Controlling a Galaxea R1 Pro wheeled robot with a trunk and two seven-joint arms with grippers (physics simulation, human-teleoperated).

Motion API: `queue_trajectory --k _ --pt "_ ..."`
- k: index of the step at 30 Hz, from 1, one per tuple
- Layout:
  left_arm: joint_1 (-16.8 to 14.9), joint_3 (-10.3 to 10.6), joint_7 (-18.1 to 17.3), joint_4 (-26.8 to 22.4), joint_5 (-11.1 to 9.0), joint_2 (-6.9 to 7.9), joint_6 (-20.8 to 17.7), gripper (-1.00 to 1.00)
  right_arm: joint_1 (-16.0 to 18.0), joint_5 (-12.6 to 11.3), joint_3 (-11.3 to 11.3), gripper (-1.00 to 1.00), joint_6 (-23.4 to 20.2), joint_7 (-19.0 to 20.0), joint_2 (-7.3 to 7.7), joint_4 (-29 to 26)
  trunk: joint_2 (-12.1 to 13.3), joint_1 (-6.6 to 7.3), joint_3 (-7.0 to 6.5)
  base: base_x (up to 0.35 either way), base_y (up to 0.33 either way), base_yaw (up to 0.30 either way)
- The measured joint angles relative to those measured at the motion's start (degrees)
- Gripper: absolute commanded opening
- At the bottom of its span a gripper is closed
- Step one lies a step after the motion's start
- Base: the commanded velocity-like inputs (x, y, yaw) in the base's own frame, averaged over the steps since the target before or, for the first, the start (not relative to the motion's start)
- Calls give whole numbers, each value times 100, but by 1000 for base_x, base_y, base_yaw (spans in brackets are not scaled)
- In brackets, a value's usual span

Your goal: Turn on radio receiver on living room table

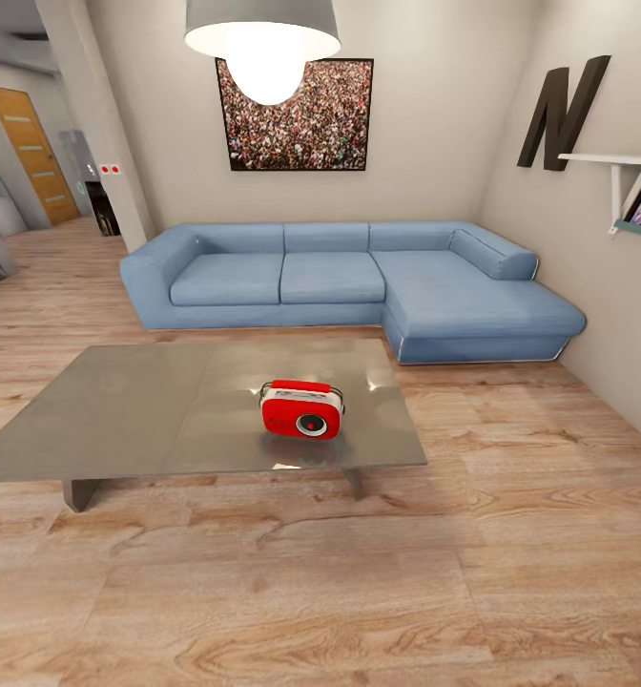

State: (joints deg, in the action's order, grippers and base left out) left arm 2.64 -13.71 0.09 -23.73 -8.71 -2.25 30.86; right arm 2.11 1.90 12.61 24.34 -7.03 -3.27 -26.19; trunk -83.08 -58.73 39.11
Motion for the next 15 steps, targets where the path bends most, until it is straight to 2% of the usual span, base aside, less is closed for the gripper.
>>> queue_trajectory --k 15 --pt "0 0 0 0 1 -10 -1 100 -3 -24 -4 100 -4 -9 11 16 0 0 33 0 0 0"
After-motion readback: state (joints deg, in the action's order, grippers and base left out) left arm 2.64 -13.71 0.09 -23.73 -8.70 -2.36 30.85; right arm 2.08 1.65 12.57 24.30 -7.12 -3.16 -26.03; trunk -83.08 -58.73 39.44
